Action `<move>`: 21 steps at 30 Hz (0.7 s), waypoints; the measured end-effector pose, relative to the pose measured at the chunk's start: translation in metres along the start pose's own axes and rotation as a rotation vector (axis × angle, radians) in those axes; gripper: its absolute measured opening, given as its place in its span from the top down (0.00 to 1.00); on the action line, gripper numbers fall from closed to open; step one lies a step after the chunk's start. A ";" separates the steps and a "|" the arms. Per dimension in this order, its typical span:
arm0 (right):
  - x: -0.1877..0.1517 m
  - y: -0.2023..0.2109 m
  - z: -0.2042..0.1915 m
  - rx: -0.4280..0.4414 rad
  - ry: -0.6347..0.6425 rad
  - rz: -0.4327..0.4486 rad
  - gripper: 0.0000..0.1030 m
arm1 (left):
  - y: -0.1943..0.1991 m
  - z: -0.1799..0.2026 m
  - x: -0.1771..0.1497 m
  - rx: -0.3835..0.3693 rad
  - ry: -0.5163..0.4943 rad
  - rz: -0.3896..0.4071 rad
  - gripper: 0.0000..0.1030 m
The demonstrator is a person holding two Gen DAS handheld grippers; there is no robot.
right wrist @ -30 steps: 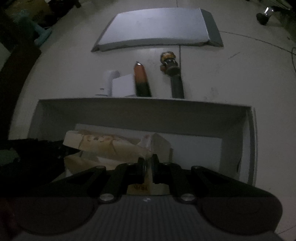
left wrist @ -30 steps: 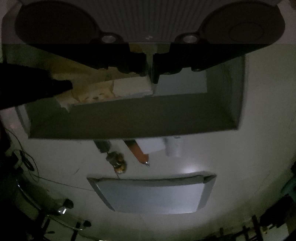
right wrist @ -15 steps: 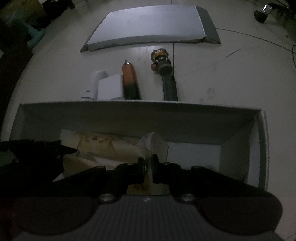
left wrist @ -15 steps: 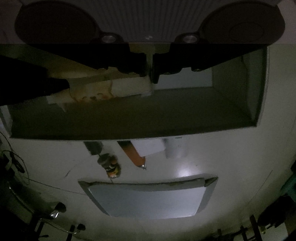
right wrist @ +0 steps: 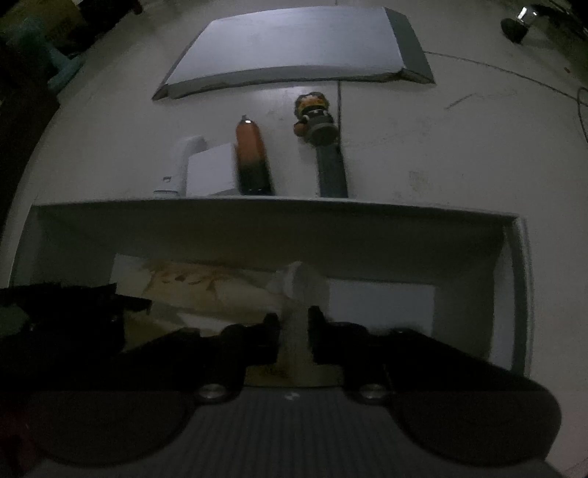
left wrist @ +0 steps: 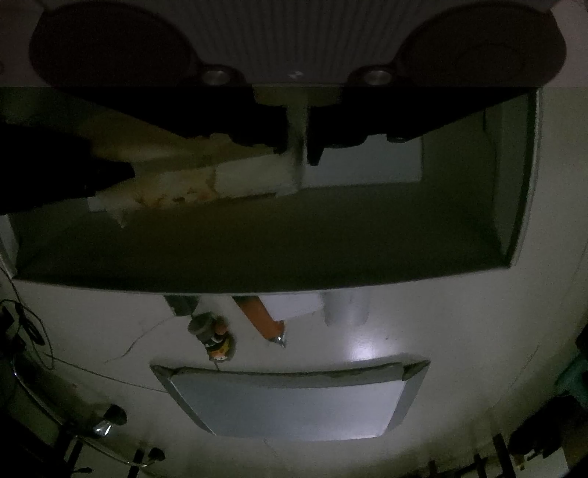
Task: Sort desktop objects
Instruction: 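Open the right gripper to drop the paper into the tray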
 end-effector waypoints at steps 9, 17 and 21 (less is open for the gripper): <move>-0.002 0.012 0.017 0.023 -0.105 -0.025 0.38 | 0.022 -0.006 -0.003 0.052 0.030 0.050 0.08; -0.008 0.039 0.013 0.032 -0.122 -0.002 0.26 | 0.036 -0.016 -0.007 0.046 0.077 0.028 0.07; -0.009 0.055 0.016 0.033 -0.135 0.015 0.20 | 0.043 -0.021 -0.005 0.029 0.101 0.034 0.07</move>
Point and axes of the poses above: each gripper's, at about its wrist camera, not at the fingertips, and y roughly against the way its jaws point, z to its right, x to its top, the point moved 2 cm from there along -y, roughly the way its jaws point, and after that the axes turned 11 degrees about -z, right-handed, at the moved point
